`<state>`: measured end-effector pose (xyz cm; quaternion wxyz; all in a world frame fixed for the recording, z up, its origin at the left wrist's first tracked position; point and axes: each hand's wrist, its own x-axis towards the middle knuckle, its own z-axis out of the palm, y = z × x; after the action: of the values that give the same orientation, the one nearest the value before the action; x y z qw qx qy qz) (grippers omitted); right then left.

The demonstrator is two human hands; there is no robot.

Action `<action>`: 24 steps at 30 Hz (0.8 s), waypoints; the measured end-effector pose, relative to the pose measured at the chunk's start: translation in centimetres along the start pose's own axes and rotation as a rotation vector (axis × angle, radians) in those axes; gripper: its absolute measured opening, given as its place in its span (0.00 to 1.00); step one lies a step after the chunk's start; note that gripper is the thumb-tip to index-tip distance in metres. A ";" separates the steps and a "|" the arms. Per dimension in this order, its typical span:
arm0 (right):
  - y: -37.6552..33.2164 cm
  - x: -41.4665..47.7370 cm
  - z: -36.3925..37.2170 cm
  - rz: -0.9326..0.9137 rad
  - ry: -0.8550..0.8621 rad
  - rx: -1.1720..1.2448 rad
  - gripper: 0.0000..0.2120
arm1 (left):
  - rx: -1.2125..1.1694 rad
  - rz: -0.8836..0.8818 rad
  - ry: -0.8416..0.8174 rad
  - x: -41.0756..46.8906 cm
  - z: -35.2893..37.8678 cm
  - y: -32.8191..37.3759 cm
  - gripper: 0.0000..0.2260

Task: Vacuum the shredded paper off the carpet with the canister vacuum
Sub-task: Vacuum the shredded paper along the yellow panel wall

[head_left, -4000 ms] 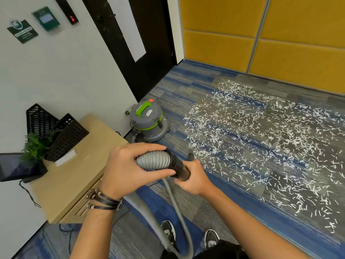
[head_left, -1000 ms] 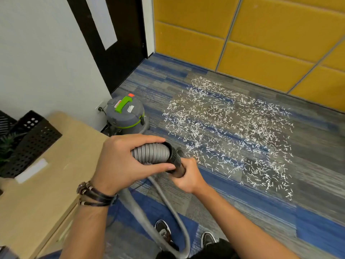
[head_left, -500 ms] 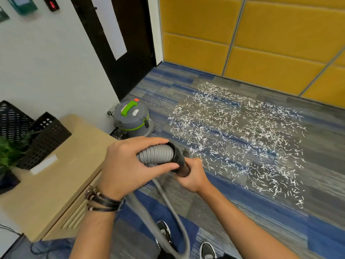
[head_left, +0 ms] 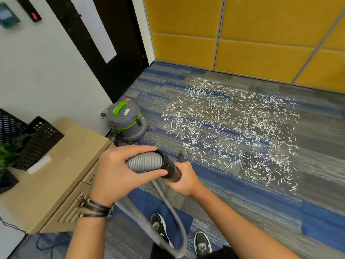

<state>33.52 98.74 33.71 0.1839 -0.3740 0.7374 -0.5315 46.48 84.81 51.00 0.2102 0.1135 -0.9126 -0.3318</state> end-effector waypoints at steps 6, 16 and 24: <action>0.2 -1.4 -1.9 -0.093 0.070 0.030 0.11 | 0.043 -0.001 0.121 -1.2 1.0 3.4 0.23; 1.4 -0.9 -2.0 -0.041 -0.025 0.073 0.10 | 0.071 -0.146 0.028 -1.1 4.1 3.0 0.25; 0.8 -5.5 -1.7 -0.006 0.085 0.037 0.11 | -0.014 -0.062 -0.069 -3.1 3.2 3.6 0.26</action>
<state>35.73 104.07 32.91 0.1575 -0.3497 0.7335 -0.5611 47.48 90.39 50.20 0.1688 0.1289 -0.9129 -0.3485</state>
